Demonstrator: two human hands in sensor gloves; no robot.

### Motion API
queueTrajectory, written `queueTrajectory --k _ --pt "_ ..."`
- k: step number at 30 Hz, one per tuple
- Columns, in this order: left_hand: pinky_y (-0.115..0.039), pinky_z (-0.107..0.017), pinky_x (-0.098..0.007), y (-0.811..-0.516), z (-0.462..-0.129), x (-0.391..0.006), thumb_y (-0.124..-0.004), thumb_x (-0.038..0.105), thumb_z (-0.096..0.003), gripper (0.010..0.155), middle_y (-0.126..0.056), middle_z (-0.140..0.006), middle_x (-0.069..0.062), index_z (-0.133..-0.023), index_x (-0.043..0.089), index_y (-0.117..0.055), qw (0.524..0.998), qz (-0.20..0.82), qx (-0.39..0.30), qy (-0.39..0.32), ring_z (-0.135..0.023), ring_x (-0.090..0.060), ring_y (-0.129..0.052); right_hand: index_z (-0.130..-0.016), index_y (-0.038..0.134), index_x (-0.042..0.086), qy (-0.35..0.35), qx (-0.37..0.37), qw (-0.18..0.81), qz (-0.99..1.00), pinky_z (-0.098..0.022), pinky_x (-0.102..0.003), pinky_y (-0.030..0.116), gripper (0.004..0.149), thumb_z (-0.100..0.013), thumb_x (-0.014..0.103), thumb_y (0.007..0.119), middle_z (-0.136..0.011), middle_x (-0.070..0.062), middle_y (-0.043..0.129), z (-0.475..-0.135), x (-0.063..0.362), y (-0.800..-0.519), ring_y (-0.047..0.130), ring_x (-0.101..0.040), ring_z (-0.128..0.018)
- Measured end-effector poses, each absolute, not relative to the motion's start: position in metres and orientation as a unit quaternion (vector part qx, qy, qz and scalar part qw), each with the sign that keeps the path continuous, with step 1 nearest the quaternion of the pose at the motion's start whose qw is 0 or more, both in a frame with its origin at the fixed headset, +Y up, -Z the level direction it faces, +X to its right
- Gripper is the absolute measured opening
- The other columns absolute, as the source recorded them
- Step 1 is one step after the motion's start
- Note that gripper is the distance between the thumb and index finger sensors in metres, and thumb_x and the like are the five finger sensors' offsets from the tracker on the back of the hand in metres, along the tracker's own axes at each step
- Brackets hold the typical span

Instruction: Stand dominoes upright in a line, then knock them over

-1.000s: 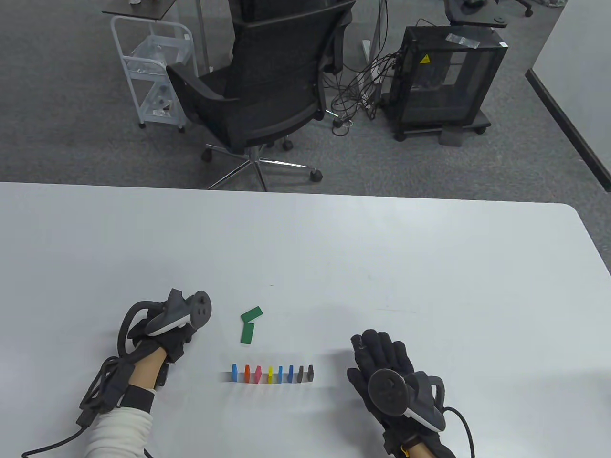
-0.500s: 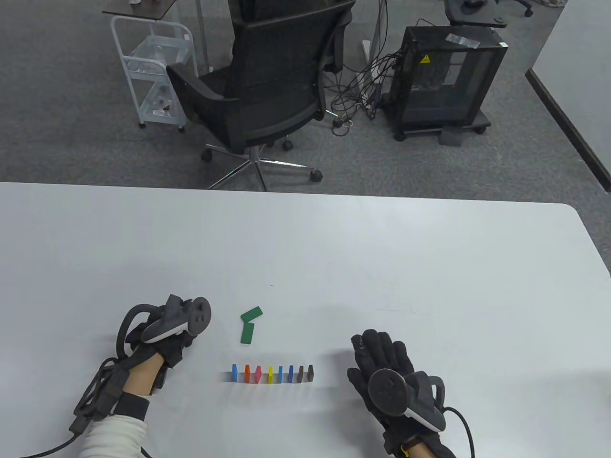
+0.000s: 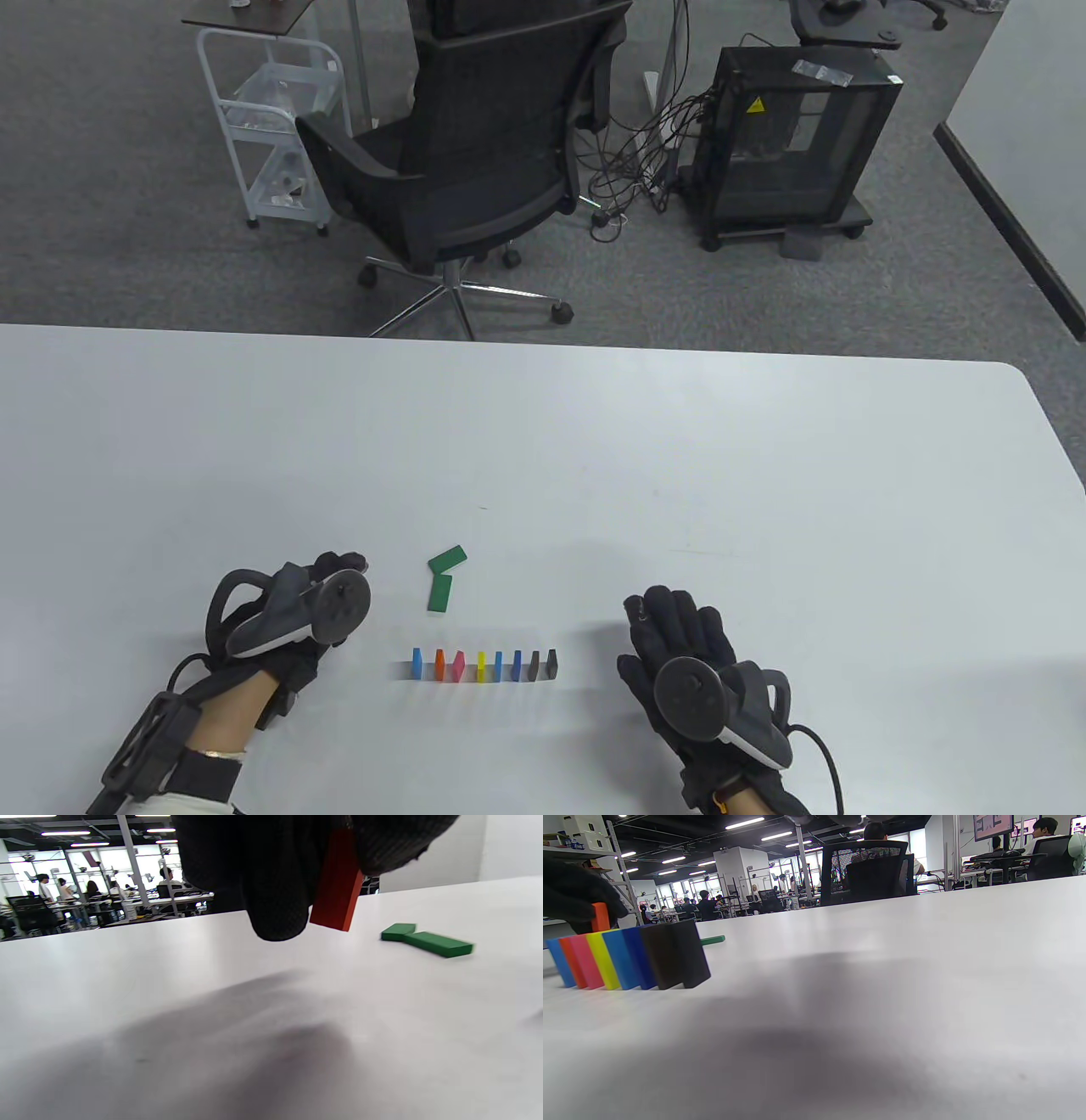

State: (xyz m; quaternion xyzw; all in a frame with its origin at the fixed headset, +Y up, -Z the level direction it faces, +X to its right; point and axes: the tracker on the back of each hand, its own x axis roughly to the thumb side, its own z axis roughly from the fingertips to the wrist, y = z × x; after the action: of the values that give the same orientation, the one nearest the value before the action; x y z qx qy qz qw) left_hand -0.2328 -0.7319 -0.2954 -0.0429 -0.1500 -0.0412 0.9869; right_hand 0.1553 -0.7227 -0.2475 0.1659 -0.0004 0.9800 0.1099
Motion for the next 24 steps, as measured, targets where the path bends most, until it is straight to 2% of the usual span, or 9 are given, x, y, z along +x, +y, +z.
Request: queueTrajectory --k 10,18,24 --pt "-0.079 -0.070 -0.038 -0.730 -0.252 -0.220 -0.072 0.044 -0.0640 0.054 -0.092 -0.098 -0.010 -0.108 0.013 -0.072 0.974 0.013 -0.012 -0.227 -0.079 -0.017 -0.104 -0.116 0.045 0.015 0.003 0.168 0.107 0.980 -0.081 -0.051 0.027 0.067 -0.058 0.048 0.049 -0.120 -0.014 0.035 -0.247 0.154 -0.724 0.038 -0.038 -0.111" --pt "-0.079 -0.070 -0.038 -0.736 -0.244 -0.210 -0.072 0.043 -0.0640 0.054 -0.094 -0.098 -0.008 -0.109 0.013 -0.072 0.967 0.007 -0.029 -0.254 -0.079 -0.016 -0.104 -0.116 0.045 0.015 0.002 0.171 0.109 0.979 -0.081 -0.051 0.027 0.067 -0.058 0.048 0.048 -0.120 -0.014 0.035 -0.247 0.153 -0.724 0.039 -0.038 -0.111" --pt "-0.078 -0.071 -0.039 -0.743 -0.246 -0.210 -0.072 0.043 -0.0642 0.054 -0.093 -0.099 -0.009 -0.109 0.013 -0.071 0.967 0.001 -0.050 -0.249 -0.080 -0.016 -0.103 -0.116 0.045 0.015 0.005 0.170 0.110 0.979 -0.081 -0.051 0.027 0.067 -0.058 0.048 0.048 -0.120 -0.014 0.035 -0.246 0.153 -0.724 0.038 -0.038 -0.111"
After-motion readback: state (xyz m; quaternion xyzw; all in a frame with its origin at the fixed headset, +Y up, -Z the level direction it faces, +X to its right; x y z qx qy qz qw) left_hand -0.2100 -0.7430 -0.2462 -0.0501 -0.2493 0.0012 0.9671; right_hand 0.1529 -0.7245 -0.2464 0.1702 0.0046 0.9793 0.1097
